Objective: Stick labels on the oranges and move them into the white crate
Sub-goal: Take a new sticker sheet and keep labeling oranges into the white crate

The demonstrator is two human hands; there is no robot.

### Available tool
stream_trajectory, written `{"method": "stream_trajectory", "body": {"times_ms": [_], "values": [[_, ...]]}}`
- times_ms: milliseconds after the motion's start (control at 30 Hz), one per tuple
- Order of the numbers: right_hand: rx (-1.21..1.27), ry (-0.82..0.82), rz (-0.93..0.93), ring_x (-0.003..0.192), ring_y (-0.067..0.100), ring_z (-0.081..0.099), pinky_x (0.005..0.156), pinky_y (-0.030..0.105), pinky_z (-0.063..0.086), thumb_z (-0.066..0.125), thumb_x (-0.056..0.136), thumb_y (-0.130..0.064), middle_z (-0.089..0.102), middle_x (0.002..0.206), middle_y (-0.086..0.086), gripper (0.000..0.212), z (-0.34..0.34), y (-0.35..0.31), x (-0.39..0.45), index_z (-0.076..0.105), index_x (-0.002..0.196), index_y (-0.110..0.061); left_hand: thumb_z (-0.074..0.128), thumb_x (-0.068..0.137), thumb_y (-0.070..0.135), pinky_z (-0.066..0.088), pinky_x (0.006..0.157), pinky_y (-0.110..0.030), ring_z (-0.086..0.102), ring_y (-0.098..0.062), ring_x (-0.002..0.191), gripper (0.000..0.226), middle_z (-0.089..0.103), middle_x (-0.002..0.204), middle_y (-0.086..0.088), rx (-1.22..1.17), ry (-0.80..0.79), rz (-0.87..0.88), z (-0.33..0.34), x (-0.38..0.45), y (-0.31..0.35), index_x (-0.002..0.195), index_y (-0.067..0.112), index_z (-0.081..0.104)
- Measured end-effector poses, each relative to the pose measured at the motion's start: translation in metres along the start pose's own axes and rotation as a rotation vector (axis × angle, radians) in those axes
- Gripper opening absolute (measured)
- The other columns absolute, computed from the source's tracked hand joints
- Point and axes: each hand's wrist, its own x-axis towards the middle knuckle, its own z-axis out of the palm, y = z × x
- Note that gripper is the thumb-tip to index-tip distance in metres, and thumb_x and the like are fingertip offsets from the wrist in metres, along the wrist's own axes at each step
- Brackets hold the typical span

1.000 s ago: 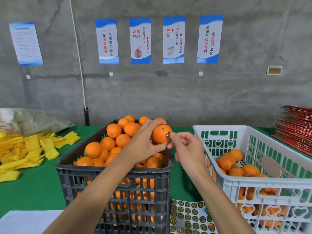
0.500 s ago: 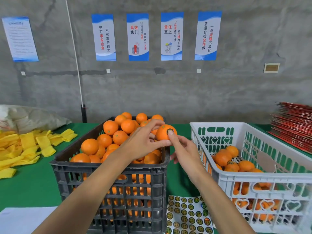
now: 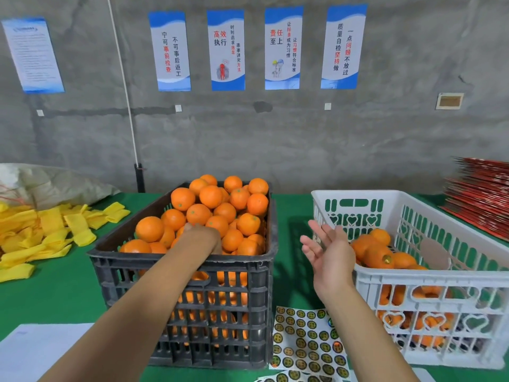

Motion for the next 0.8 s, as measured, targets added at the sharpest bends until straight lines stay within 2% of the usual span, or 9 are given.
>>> {"method": "stream_trajectory", "body": {"times_ms": [33,133,333,400,467,533,633,733,800], "values": [[-0.048,-0.012,-0.003,0.064,0.017,0.073,0.06,0.026,0.056,0.039,0.111,-0.032,0.073,0.121,0.0,0.042,-0.002,0.004,-0.002,0.05,0.144,-0.01,0.064,0.096,0.039,0.026,0.117,-0.049,0.019,-0.041,0.149,0.06,0.023,0.162,-0.018,0.032,0.016,-0.04,-0.001,0.001,0.001,0.145,0.014,0.042],[-0.197,-0.068,-0.004,0.063,0.02,0.071,0.061,0.028,0.059,0.046,0.108,-0.025,0.074,0.12,-0.005,0.032,-0.015,0.022,-0.008,0.055,0.138,-0.019,0.057,0.1,0.033,0.03,0.111,-0.046,0.031,-0.036,0.139,0.044,0.041,0.146,-0.01,0.078,0.039,-0.168,0.0,0.003,-0.002,0.141,0.022,0.047],[-0.524,-0.104,0.051,0.063,0.023,0.071,0.06,0.032,0.062,0.05,0.107,-0.02,0.074,0.109,-0.004,0.016,-0.057,0.066,-0.017,0.064,0.115,-0.021,0.066,0.094,0.024,0.039,0.061,-0.033,0.034,-0.033,0.124,0.036,0.04,0.134,-0.015,-0.025,0.174,-0.259,-0.001,-0.007,-0.002,0.127,0.018,0.053],[-0.854,-0.188,-0.006,0.062,0.015,0.071,0.066,0.034,0.061,0.053,0.106,-0.025,0.074,0.101,-0.003,0.018,-0.075,0.08,-0.018,0.067,0.113,-0.018,0.068,0.092,0.023,0.045,0.071,-0.035,0.037,-0.035,0.126,0.042,0.044,0.137,-0.016,-0.039,0.239,-0.201,-0.003,-0.005,0.001,0.13,0.015,0.052],[-1.313,-0.353,-0.101,0.065,0.005,0.066,0.075,0.034,0.06,0.056,0.103,-0.034,0.074,0.096,-0.004,0.02,-0.092,0.094,-0.02,0.069,0.112,-0.021,0.072,0.089,0.028,0.048,0.092,-0.04,0.041,-0.036,0.13,0.053,0.048,0.139,-0.017,-0.022,0.329,-0.105,-0.003,-0.005,0.003,0.135,0.014,0.05],[-1.644,-0.46,-0.173,0.081,0.005,0.064,0.077,0.03,0.056,0.056,0.094,-0.053,0.07,0.1,-0.01,0.031,-0.104,0.103,-0.025,0.068,0.105,-0.027,0.078,0.083,0.039,0.043,0.103,-0.041,0.041,-0.037,0.132,0.064,0.046,0.14,-0.018,-0.053,0.419,-0.019,-0.004,-0.009,0.005,0.134,0.013,0.05],[-1.775,-0.5,-0.237,0.101,0.011,0.057,0.084,0.032,0.05,0.049,0.079,-0.077,0.06,0.108,-0.018,0.052,-0.119,0.112,-0.029,0.063,0.094,-0.03,0.081,0.076,0.052,0.043,0.102,-0.042,0.042,-0.036,0.131,0.072,0.044,0.138,-0.018,-0.242,0.485,0.112,-0.003,-0.01,0.01,0.128,0.012,0.052],[-1.863,-0.598,-0.234,0.125,0.013,0.044,0.107,0.035,0.039,0.046,0.08,-0.079,0.051,0.136,-0.015,0.07,-0.13,0.121,-0.025,0.06,0.129,-0.03,0.083,0.071,0.054,0.049,0.093,-0.042,0.047,-0.035,0.125,0.074,0.041,0.139,-0.018,-0.371,0.45,0.195,-0.003,-0.01,0.011,0.127,0.014,0.054],[-1.855,-0.585,-0.234,0.129,0.013,0.04,0.109,0.034,0.036,0.046,0.085,-0.075,0.046,0.143,-0.014,0.074,-0.137,0.124,-0.02,0.055,0.139,-0.027,0.084,0.069,0.054,0.048,0.084,-0.039,0.051,-0.034,0.12,0.074,0.041,0.139,-0.016,-0.384,0.442,0.21,-0.001,-0.01,0.01,0.125,0.015,0.055]]}}
